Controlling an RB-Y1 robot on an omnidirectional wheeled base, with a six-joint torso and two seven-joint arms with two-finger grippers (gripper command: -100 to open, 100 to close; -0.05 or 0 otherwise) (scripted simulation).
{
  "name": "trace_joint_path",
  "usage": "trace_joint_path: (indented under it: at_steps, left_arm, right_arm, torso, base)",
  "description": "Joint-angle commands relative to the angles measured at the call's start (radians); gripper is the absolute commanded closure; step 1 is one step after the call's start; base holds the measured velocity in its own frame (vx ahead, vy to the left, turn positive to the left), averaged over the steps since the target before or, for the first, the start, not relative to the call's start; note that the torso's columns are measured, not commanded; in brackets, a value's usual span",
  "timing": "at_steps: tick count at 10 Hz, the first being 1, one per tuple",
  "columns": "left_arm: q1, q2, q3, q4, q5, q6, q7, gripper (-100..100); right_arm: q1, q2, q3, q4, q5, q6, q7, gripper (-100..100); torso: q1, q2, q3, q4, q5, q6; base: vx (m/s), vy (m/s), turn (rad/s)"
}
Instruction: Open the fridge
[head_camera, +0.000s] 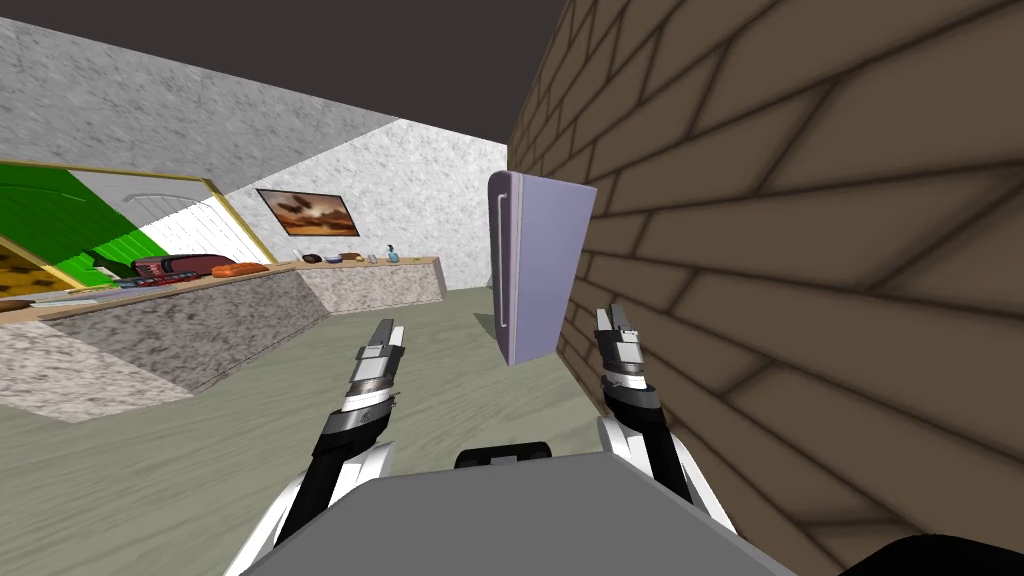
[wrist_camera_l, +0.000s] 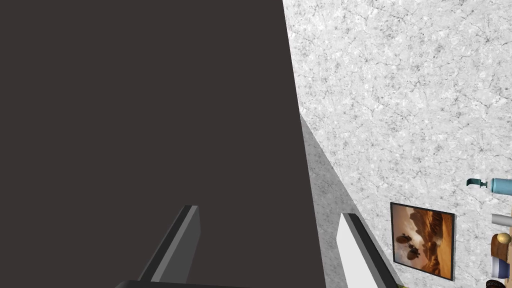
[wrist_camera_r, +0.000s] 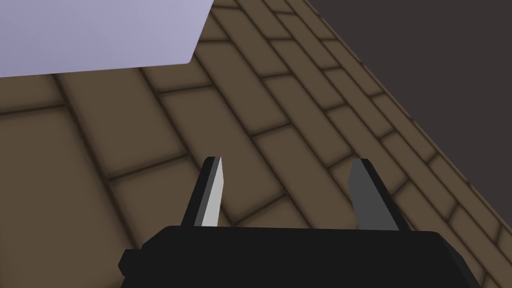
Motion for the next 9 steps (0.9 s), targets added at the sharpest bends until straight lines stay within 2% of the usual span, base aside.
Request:
trace_joint_path:
  at_steps: [1,2,3,5,9]
  left_arm:
    - [0.0,0.0,0.0,0.0,0.0,0.0,0.0,0]
    - [0.0,0.0,0.0,0.0,0.0,0.0,0.0,0]
    - [0.0,0.0,0.0,0.0,0.0,0.0,0.0,0]
    - [0.0,0.0,0.0,0.0,0.0,0.0,0.0,0]
    - [0.0,0.0,0.0,0.0,0.0,0.0,0.0,0]
  right_arm:
    - [0.0,0.0,0.0,0.0,0.0,0.0,0.0,0]
    - [0.0,0.0,0.0,0.0,0.0,0.0,0.0,0]
    - [-0.004,-0.045,-0.004,0.003,0.011,0.003,0.012,-100]
    - [-0.013,-0.1,-0.013,0.01,0.036,0.011,0.038,-100]
    - [-0.042,-0.164,-0.042,0.036,0.118,0.037,0.125,-100]
  torso:
    - [0.0,0.074,-0.148,0.074,0.0,0.0]
    - [0.0,0.148,-0.295,0.148,0.0,0.0]
    - [0.0,0.221,-0.443,0.221,0.0,0.0]
    - [0.002,0.262,-0.533,0.264,0.0,0.0]
    - [0.002,0.267,-0.538,0.268,0.0,0.0]
  base:
    - [0.0,0.0,0.0]
    - [0.0,0.0,0.0]
    - [0.025,0.018,0.002]
    - [0.057,0.042,0.002]
    - [0.101,0.089,0.004]
